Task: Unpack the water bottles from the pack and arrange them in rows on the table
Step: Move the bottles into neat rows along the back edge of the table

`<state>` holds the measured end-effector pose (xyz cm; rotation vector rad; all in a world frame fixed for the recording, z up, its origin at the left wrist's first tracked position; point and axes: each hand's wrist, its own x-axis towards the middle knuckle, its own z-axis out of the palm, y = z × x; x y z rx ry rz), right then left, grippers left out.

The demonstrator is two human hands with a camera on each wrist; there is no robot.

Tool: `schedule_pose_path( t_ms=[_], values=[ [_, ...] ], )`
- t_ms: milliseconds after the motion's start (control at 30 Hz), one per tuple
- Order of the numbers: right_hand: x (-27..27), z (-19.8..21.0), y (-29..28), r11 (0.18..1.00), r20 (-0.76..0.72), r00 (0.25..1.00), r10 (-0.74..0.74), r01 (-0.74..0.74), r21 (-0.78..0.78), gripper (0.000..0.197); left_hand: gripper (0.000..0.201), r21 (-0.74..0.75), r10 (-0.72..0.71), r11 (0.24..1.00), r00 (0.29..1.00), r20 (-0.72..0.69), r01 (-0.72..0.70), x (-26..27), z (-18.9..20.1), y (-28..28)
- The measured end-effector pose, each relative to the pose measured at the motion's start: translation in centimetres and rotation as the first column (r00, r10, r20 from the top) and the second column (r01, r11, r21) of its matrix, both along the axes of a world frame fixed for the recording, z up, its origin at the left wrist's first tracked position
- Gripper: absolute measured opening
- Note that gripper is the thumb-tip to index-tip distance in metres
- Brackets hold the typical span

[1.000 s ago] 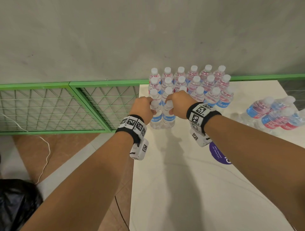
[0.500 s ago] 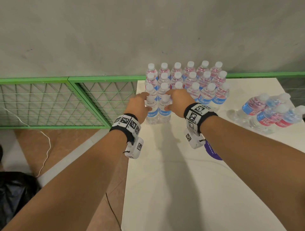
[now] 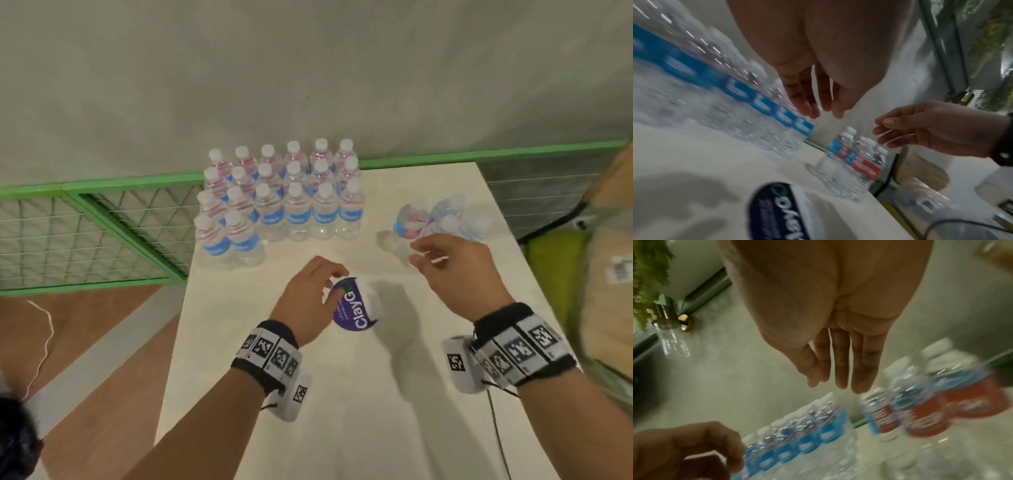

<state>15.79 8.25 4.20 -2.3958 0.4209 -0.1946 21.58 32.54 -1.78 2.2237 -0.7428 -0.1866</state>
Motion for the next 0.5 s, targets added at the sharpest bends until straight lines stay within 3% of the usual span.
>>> schedule_pose_path(
  t_ms=[67, 133, 267, 400, 500],
  values=[
    [-1.4, 0.3, -4.8, 0.991, -0.002, 0.999, -0.047, 0.047, -0.123, 0.02, 0.033, 0.034, -0.092, 0.995, 0.994, -0.052, 0.093, -1.2, -0.1, -5.2],
    [-2.1, 0.4, -9.3, 0.962, -0.122, 0.987, -0.105, 0.069, -0.265, 0.025, 0.043, 0.023, -0.129, 0.991, 0.987, -0.094, 0.131, -1.9, 0.3, -10.1],
    [-1.8, 0.3, -15.2, 0.919, -0.37, 0.917, -0.15, -0.009, -0.395, 0.05, 0.069, 0.008, -0.045, 0.999, 0.997, -0.055, 0.046, -1.4, 1.0, -18.0],
    [-0.1, -0.6, -16.8, 0.931, -0.371, 0.928, -0.034, -0.106, -0.35, 0.069, 0.069, 0.128, 0.068, 0.989, 0.997, 0.036, -0.072, 0.8, 0.0, -22.8],
    [1.3, -1.8, -16.2, 0.955, -0.287, 0.95, 0.126, -0.195, -0.225, 0.071, 0.063, 0.137, 0.151, 0.979, 0.988, -0.009, -0.149, 1.1, -0.6, -24.4]
  ],
)
